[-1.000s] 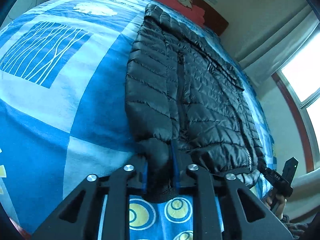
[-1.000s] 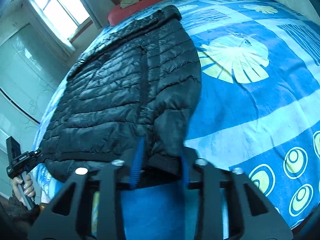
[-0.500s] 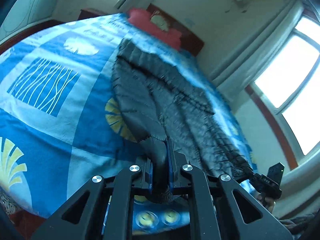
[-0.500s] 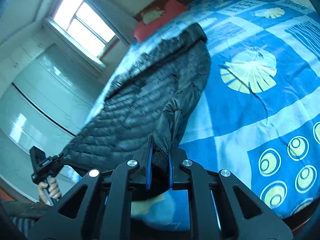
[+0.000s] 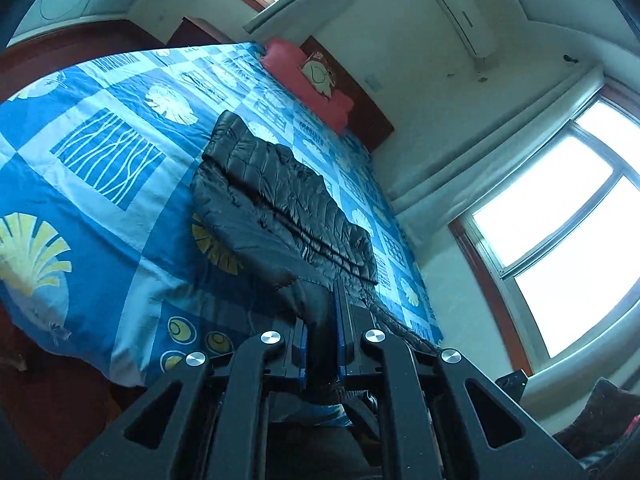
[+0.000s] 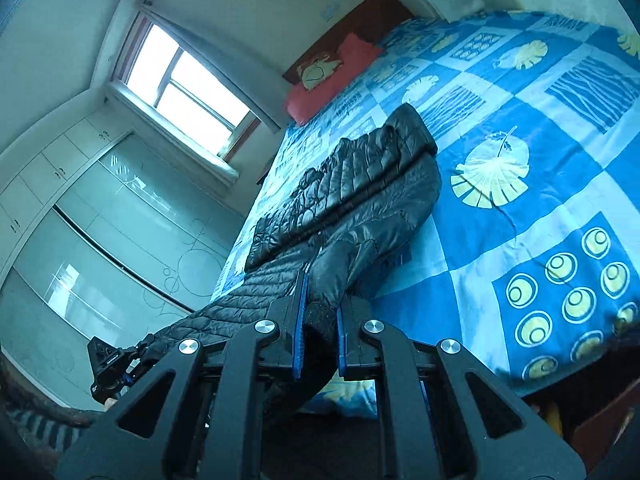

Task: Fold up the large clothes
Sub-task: 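Lift the hem with both grippers and fold it toward the collar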

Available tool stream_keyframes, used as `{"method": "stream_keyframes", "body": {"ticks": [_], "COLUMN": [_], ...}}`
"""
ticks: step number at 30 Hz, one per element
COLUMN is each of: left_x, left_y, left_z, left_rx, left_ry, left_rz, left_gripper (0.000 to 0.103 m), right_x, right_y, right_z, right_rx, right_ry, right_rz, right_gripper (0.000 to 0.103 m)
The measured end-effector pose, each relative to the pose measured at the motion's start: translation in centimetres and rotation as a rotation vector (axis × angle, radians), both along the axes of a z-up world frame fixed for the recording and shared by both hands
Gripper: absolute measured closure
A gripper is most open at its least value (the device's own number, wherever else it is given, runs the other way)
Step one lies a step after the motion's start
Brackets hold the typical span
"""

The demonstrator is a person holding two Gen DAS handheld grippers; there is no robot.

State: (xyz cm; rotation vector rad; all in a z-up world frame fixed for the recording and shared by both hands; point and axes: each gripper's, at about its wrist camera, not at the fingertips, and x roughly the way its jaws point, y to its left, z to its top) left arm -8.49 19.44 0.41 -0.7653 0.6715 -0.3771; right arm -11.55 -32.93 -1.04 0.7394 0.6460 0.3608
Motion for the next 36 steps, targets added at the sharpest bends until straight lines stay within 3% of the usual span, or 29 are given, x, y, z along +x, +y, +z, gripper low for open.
{"method": "stream_keyframes", "body": {"ticks": [8,14,20,24,29,36], "left_x": [2.4,9.3,18.7,26.7,35.9,46.9], "left_y": [1.1,0.9,0.7,0.5,0.8,0.2], "left_z": [0.7,2.6,3.7,3.4,1.0,-5.0], "left_rx": [-0.023,0.022,0.005,0.025,0.07,0.167], "left_ry": [-0.028,-0.101,-0.151,-0.121,-0.035,0.126], "left_rz": [-0.016,-0.048,-0.055,-0.023,0.044,0.081], "left_gripper": [0.093,0.093,0.093,0.094,0.094,0.094], "right_x": [2.4,9.7,20.0,27.8,38.1,50.4], "right_y": [0.8,1.3,1.2,1.5,1.7,2.2], "right_z": [1.4,3.5,5.0,5.0,3.6,-2.9], "right_rx": [0.014,0.015,0.04,0.036,0.021,-0.025], "right_ry": [-0.067,-0.152,-0.181,-0.156,-0.096,0.06], "right_rz": [0.041,0.09,0.082,0.065,0.027,-0.027], "right_gripper": [0.092,0.092,0.092,0.092,0.091,0.091]}}
